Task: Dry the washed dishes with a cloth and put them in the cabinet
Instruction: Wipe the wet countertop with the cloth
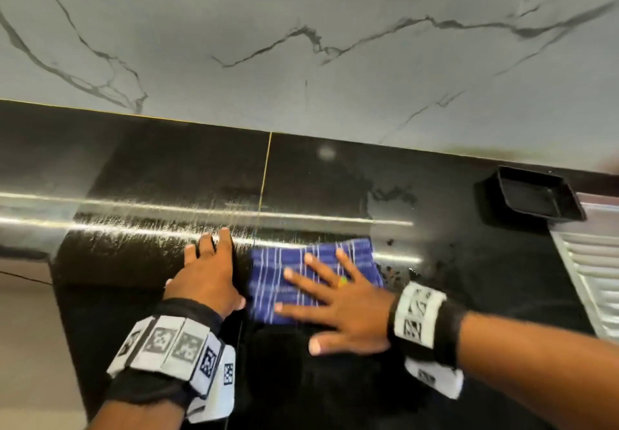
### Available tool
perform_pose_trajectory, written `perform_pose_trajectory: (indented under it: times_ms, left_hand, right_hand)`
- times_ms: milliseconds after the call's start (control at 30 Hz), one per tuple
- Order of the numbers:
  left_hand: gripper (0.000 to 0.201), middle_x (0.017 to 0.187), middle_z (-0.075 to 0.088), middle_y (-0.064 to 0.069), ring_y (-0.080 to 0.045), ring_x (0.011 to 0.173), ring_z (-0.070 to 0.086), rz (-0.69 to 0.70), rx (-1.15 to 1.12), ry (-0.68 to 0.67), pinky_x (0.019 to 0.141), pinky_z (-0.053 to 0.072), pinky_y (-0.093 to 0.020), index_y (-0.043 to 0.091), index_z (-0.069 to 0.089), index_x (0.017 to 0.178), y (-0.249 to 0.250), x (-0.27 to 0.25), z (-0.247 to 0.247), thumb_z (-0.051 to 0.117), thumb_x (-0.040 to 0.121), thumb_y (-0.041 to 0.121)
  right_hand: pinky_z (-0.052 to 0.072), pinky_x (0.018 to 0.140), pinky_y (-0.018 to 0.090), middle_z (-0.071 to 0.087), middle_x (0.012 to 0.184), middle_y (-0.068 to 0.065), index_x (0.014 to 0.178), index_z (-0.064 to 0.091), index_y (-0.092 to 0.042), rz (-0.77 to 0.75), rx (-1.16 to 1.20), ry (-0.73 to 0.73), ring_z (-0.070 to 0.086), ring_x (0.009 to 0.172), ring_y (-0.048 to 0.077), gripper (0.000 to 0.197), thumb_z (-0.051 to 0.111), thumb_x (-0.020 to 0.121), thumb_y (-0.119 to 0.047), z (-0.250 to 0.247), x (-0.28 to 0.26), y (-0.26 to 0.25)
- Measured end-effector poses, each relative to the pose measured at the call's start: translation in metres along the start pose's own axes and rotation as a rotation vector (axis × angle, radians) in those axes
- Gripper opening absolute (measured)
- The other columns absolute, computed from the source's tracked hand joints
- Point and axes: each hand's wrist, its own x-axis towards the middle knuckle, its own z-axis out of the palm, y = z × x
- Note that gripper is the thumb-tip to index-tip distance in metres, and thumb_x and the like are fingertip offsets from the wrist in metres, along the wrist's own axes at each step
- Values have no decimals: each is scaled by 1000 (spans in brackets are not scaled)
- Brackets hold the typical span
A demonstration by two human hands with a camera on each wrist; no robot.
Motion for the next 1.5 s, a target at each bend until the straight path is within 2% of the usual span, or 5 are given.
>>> perform_pose_trajectory:
  times_ms: [367,667,967,1267,1500]
  left_hand:
    - [127,166,-26,-7,-41,154,-10,34,25,-76,116,37,-51,36,-21,157,-3,3,1,82,83,37]
    - [132,164,-32,-4,-42,152,-18,22,-82,-110,117,27,-65,39,-20,156,-5,8,5,85,76,49]
    - [136,164,-31,-5,-43,152,-17,-13,-65,-49,116,27,-65,41,-22,155,1,10,13,84,72,56]
    - [139,165,-28,-7,-45,152,-16,-30,-61,-44,115,26,-69,39,-19,156,2,13,14,87,68,55]
    - [138,166,-26,-7,-43,153,-14,-31,-15,-31,116,24,-69,40,-19,157,6,11,6,86,68,57]
  right_hand:
    - [-17,112,68,-26,161,-12,148,-11,-57,376,116,33,-22,150,30,65,8,89,-75,-83,98,185]
    - [-33,104,61,-34,158,-16,146,-17,-59,-105,83,-123,-41,141,27,60,16,96,-70,4,-41,15]
    - [-8,113,71,-21,163,-11,151,-7,-53,424,136,78,-20,151,29,59,17,99,-66,-69,58,220]
    - [-32,106,61,-35,157,-17,147,-15,-59,24,146,-90,-41,141,26,61,19,98,-69,24,-87,41]
    - [-10,114,68,-22,163,-11,151,-7,-53,464,159,95,-18,151,31,64,18,96,-72,-47,15,199]
